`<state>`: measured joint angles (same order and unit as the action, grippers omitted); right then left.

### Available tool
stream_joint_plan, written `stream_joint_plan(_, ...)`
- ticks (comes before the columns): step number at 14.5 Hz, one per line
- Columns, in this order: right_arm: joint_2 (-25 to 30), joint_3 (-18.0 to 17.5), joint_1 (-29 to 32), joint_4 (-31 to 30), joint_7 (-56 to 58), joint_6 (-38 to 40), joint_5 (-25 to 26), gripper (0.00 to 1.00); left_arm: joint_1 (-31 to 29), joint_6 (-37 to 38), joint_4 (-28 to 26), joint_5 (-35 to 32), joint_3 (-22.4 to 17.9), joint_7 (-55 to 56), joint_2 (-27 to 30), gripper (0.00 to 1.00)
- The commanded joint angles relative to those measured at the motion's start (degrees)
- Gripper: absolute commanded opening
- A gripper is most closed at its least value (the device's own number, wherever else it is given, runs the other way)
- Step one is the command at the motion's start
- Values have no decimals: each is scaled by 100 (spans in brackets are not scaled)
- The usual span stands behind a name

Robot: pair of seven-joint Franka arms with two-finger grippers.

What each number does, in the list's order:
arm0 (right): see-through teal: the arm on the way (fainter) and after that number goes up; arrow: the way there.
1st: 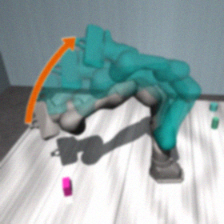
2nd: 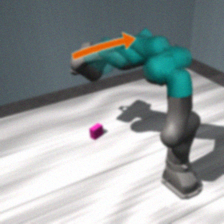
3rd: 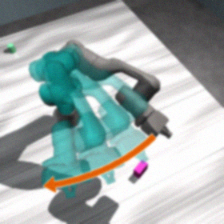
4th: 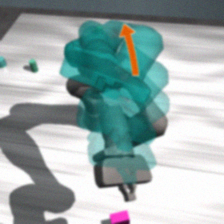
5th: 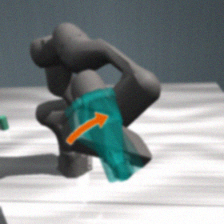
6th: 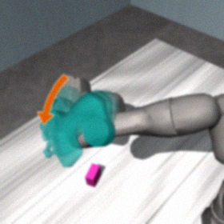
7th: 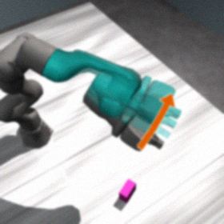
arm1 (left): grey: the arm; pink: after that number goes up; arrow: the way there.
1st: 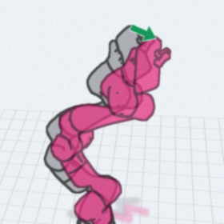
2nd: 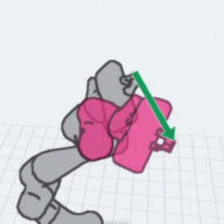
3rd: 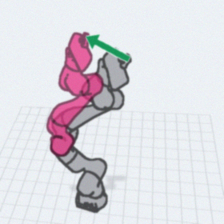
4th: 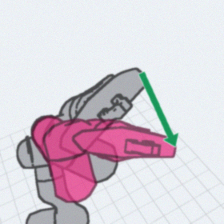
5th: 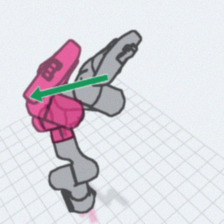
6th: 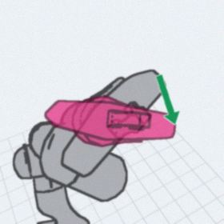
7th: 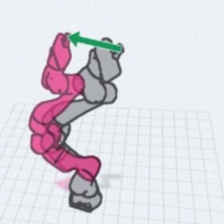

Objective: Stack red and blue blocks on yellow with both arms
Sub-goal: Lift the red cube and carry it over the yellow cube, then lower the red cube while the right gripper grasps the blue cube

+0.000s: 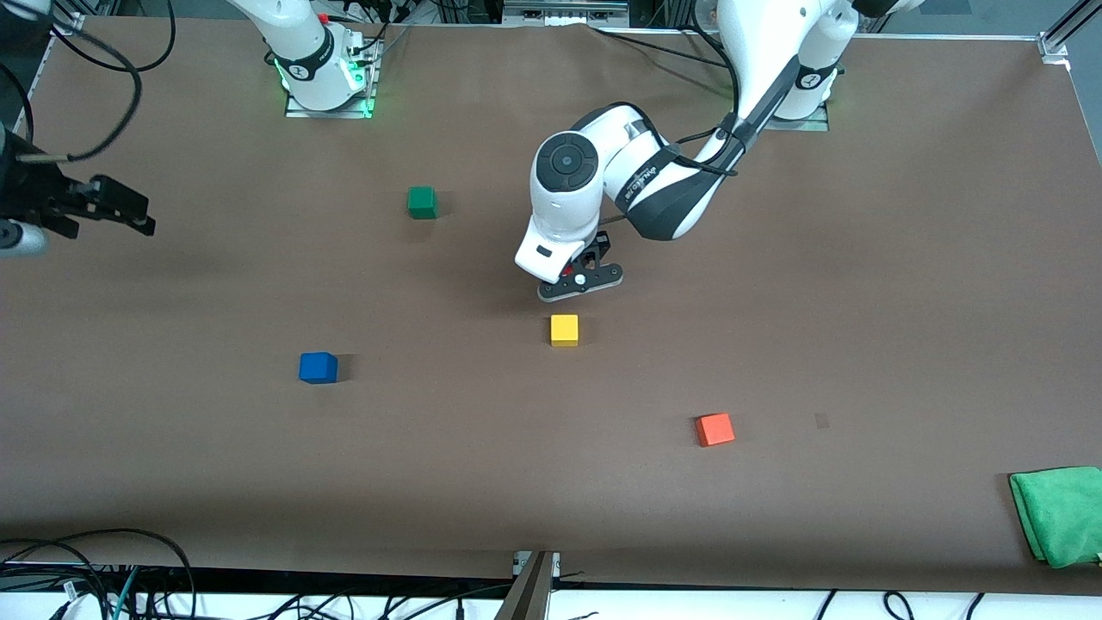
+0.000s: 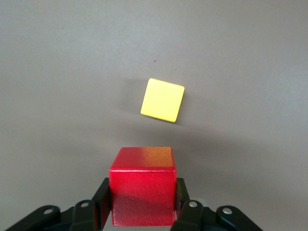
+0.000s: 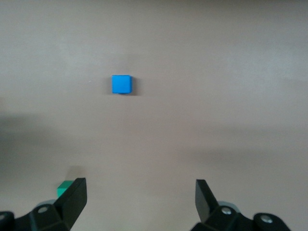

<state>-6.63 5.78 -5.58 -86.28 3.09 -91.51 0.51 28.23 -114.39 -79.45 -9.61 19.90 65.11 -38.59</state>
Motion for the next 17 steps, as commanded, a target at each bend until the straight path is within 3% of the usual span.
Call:
stream_joint_plan(1,-206,-16,-22,41,51,-260,160,100,16,75,754,-173,-169,-234,-613,0)
stream_joint_plan(5,-740,-16,-31,33,60,-420,169,100,33,75,1344,-164,-521,-306,-1132,0)
stream_joint_plan(8,-1006,-25,-23,41,-10,-560,55,100,384,75,1555,-147,-899,-262,-1300,0)
stream_joint_plan(17,-1885,-33,-40,77,-212,-1719,-587,100,508,145,1802,-120,-926,-130,-1353,0)
